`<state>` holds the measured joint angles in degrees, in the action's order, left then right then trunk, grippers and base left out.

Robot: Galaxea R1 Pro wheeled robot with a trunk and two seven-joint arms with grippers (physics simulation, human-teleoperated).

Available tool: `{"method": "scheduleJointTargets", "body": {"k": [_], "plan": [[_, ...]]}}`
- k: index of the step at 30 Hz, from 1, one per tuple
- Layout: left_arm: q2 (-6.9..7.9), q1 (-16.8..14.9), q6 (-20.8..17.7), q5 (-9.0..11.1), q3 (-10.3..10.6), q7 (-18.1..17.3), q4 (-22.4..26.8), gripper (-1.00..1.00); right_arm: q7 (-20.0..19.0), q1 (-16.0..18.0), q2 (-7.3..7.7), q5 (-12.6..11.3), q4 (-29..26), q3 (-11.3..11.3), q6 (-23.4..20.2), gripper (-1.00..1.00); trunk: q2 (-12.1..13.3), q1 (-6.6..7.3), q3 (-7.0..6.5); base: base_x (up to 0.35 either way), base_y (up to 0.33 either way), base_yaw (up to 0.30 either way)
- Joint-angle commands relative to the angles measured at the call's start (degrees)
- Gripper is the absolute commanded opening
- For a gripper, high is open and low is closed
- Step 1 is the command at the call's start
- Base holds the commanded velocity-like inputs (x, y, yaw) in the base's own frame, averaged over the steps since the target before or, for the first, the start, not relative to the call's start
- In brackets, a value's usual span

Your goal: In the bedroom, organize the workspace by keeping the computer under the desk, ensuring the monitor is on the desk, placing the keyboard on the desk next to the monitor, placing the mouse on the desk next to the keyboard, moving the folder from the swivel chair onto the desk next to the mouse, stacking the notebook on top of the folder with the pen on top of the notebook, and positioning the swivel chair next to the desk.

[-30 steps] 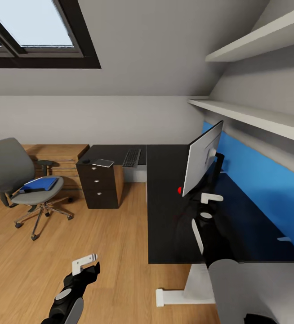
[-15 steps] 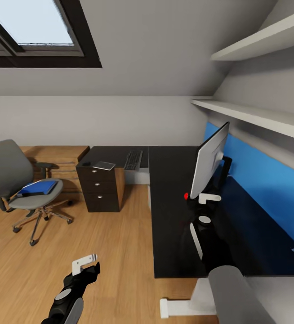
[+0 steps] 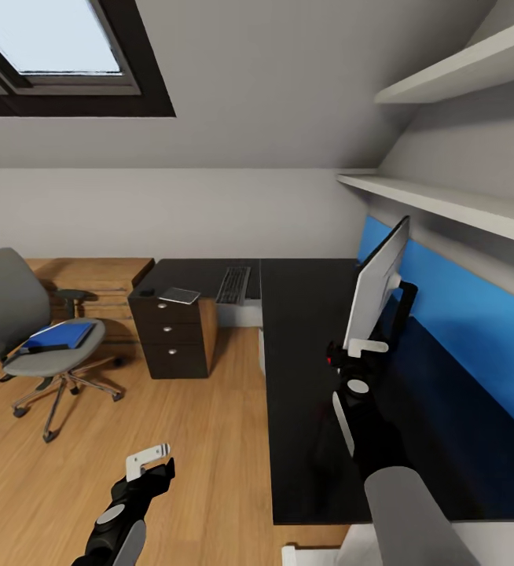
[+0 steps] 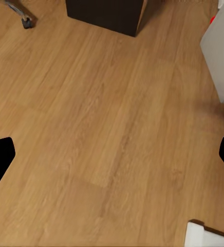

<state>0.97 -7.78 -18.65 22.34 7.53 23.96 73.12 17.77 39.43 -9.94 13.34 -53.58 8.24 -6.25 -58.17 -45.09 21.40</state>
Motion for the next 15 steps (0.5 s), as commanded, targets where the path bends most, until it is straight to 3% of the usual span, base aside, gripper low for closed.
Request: {"method": "scheduleJointTargets", "body": {"k": [1,10,15], "plan": [[0.05,-0.04,-0.13,0.51,0.2,0.54,0.09,1.0,0.06,0.03,-0.06,0.58,-0.06,0.1,-0.37,1.0,-0.05,-0.03,0.07,0.094,0.0,0.0],[0.01,-0.04,-0.09,0.51,0.6,0.51,0.16,1.0,0.07,0.03,-0.06,0.65,-0.05,0.11,-0.17,1.0,-0.05,-0.03,0.07,0.163,0.0,0.0],[0.02,-0.04,-0.12,0.51,0.81,0.55,0.18,1.0,0.07,0.03,-0.06,0.71,-0.11,0.18,-0.16,1.0,-0.05,-0.03,0.07,0.058,0.0,0.0]]}}
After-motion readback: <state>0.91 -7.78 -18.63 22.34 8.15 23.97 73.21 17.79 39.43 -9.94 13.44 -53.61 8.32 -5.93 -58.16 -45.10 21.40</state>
